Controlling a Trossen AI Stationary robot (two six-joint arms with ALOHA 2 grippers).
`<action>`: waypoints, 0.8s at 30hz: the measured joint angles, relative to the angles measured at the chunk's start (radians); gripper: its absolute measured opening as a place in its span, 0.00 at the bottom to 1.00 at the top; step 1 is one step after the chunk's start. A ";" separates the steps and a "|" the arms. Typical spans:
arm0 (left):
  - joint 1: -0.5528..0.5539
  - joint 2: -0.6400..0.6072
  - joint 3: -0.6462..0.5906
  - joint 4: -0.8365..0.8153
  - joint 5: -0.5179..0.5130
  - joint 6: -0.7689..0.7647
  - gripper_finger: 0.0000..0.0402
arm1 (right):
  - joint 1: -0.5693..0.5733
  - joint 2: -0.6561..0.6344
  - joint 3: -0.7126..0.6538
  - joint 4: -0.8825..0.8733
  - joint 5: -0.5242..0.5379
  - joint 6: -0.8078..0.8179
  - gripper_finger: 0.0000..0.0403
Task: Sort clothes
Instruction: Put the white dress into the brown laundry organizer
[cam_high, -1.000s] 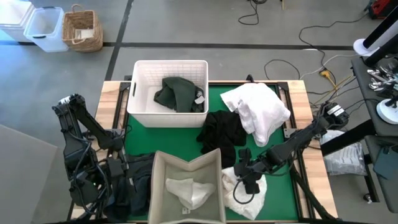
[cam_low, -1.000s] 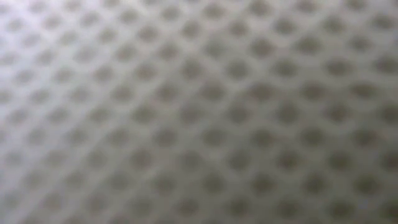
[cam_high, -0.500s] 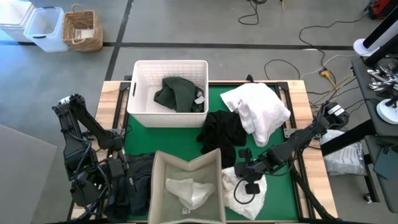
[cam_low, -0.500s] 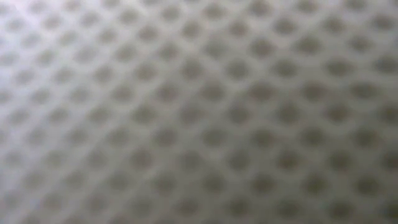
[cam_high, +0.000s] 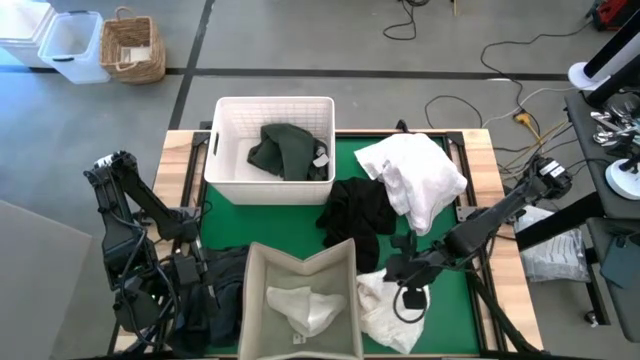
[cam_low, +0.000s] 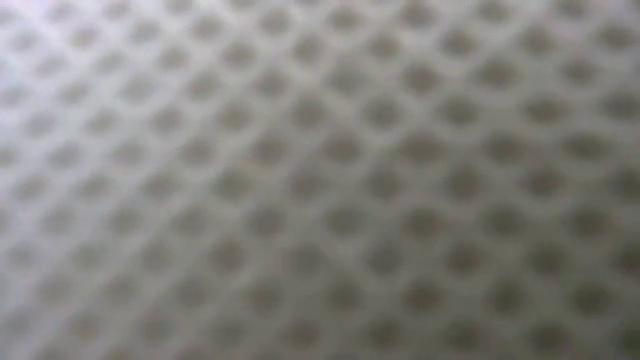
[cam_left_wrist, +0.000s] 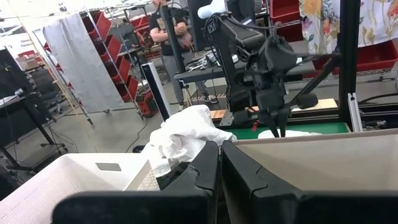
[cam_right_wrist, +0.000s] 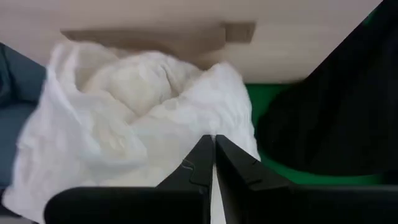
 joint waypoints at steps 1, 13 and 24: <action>0.000 0.000 0.000 0.000 0.000 0.000 0.00 | 0.004 -0.011 0.000 0.000 0.011 -0.001 0.02; 0.000 0.000 -0.021 0.004 0.000 -0.012 0.00 | 0.037 -0.093 0.001 -0.004 0.120 -0.009 0.02; 0.000 0.002 -0.026 0.005 -0.001 -0.015 0.00 | 0.041 -0.003 0.001 -0.073 0.085 0.010 0.16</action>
